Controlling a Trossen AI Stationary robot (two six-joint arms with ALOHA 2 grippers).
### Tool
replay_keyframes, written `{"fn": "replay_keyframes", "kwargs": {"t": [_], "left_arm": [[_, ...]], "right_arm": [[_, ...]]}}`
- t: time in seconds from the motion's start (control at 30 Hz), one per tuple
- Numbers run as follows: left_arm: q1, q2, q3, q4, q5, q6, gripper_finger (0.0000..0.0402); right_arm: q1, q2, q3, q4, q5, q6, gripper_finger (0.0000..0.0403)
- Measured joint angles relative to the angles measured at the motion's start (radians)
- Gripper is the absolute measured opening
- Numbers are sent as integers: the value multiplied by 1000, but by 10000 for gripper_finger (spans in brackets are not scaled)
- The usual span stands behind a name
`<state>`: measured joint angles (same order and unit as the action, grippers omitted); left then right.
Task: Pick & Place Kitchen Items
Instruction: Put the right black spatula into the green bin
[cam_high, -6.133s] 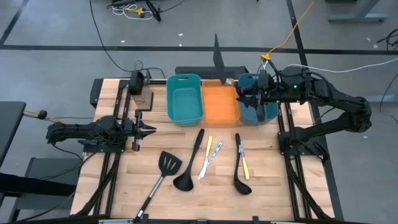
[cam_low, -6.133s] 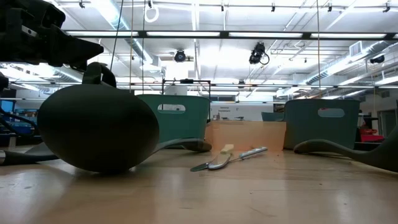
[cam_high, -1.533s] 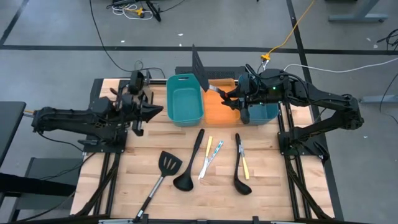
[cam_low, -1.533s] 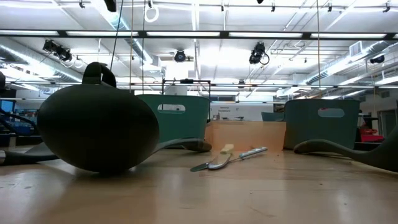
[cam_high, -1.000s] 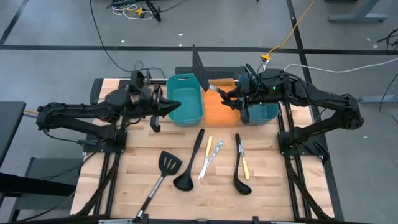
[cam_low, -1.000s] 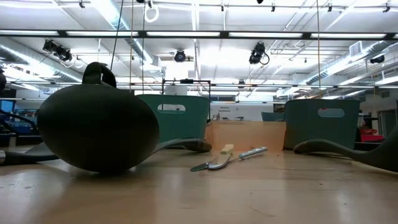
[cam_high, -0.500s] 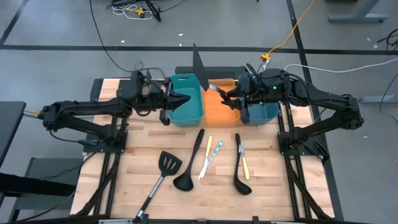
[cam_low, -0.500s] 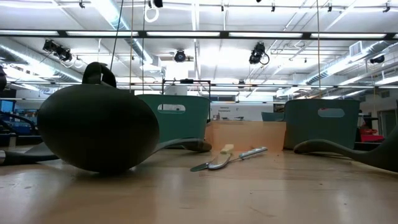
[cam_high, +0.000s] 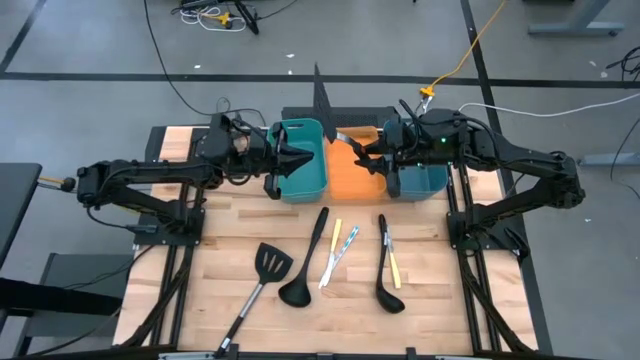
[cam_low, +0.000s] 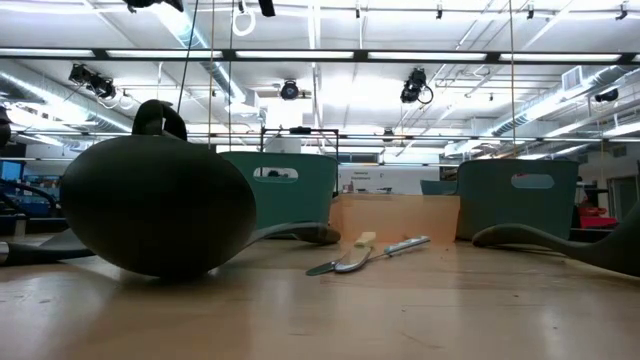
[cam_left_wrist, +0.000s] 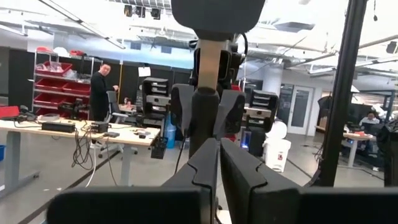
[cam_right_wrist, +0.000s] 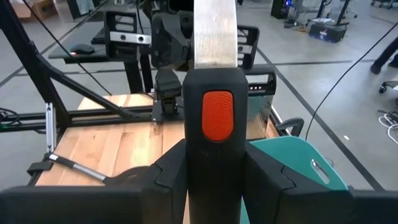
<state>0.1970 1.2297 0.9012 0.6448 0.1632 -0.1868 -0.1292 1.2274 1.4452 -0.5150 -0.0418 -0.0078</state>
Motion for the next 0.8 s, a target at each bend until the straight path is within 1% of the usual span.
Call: {"fn": "replay_keyframes", "kwargs": {"t": [0.8], "left_arm": [[0,-1,-1,4,-4,17,21]], "right_arm": [[0,0,0,-1,0,-8,121]]}}
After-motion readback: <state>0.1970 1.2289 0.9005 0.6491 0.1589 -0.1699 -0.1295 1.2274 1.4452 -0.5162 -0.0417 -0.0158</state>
